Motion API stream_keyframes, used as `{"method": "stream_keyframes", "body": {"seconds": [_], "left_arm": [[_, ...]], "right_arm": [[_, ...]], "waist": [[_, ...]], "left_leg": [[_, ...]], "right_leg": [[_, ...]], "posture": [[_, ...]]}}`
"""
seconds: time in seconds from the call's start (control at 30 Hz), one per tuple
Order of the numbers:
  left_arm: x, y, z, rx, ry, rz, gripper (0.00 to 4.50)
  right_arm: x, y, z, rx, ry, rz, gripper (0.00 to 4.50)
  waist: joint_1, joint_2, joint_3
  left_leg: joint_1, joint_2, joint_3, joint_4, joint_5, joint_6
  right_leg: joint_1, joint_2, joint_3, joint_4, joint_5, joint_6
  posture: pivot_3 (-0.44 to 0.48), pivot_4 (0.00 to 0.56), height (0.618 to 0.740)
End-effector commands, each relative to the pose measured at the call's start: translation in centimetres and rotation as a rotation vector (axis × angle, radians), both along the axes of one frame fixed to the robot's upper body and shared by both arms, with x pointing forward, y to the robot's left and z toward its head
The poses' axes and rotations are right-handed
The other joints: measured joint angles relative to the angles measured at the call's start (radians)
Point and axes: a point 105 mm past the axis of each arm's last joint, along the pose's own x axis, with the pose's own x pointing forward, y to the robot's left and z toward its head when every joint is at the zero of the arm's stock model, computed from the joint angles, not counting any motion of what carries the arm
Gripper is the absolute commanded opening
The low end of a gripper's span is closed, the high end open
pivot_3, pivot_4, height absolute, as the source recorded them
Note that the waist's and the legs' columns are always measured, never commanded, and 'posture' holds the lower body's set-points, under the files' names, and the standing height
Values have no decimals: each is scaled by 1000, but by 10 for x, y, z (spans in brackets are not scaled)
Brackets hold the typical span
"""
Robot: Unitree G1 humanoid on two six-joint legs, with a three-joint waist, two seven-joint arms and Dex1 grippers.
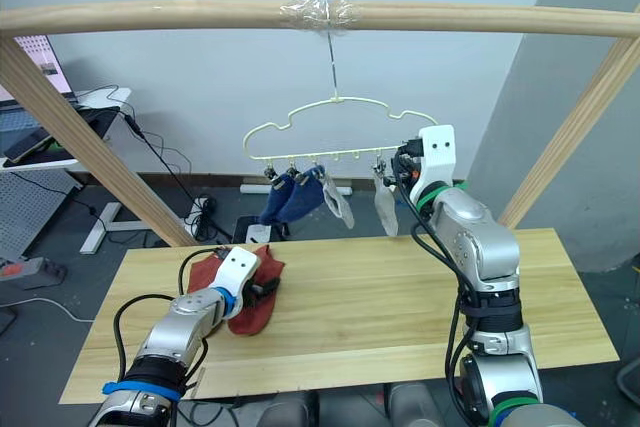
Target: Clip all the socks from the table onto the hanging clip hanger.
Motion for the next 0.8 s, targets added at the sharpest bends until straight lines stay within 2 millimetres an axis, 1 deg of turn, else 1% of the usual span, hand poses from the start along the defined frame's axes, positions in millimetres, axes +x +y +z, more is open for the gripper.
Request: {"method": "stream_keyframes", "body": {"seconds": [0.03,0.1,0.2,0.27,0.33,0.4,0.5,0.57,0.6,0.7,0.8], "left_arm": [[-16,-9,-17,10,56,-64,1894],[-18,-15,-17,4,46,-89,1397],[-19,-33,-8,-51,-16,-140,587],[-16,-53,12,-126,-112,-188,49],[-17,-74,35,-207,-206,-245,49],[-24,-100,60,-269,-288,-342,49],[-33,-124,86,-310,-377,-439,49],[-35,-139,105,-337,-442,-481,49],[-36,-150,116,-348,-479,-512,49],[-37,-173,131,-347,-542,-569,49],[-34,-186,135,-323,-575,-592,49]], "right_arm": [[-1,-7,7,14,-20,-23,0],[0,-8,7,14,-19,-25,0],[1,-11,7,24,-11,-33,0],[2,-14,8,68,24,-37,0],[1,-16,6,135,100,-35,0],[-2,-15,3,200,192,-17,0],[-7,-13,2,287,300,5,0],[-10,-12,5,321,346,15,0],[-11,-11,7,329,364,20,0],[-14,-8,11,340,396,29,0],[-16,-6,14,345,413,32,0]], "waist": [[0,1,-1],[0,1,-1],[0,2,-2],[1,2,-2],[1,2,-2],[2,1,-2],[2,1,-2],[1,2,-2],[1,2,-2],[1,2,-2],[-3,2,-2]], "left_leg": [[0,0,0,0,0,0],[0,0,0,0,0,0],[0,0,0,0,0,0],[0,0,0,0,0,0],[-1,0,0,0,0,0],[-2,0,0,0,0,0],[-2,0,0,0,0,0],[-1,0,0,0,0,0],[-2,0,0,0,0,0],[-2,-1,0,1,0,0],[-2,-1,0,1,0,0]], "right_leg": [[0,0,0,0,0,0],[0,0,0,0,0,0],[0,0,0,0,0,0],[0,-1,0,0,0,0],[0,-1,0,-1,0,0],[0,-1,0,-1,0,0],[0,-1,0,0,0,0],[0,-1,0,0,0,0],[0,-1,0,-1,0,0],[0,-1,0,-1,0,0],[0,-1,0,-2,0,0]], "posture": [[-78,132,740],[-76,128,740],[-77,128,740],[-78,128,740],[-81,125,740],[-83,129,740],[-86,126,740],[-88,126,740],[-91,126,740],[-97,125,740],[-103,126,740]]}}
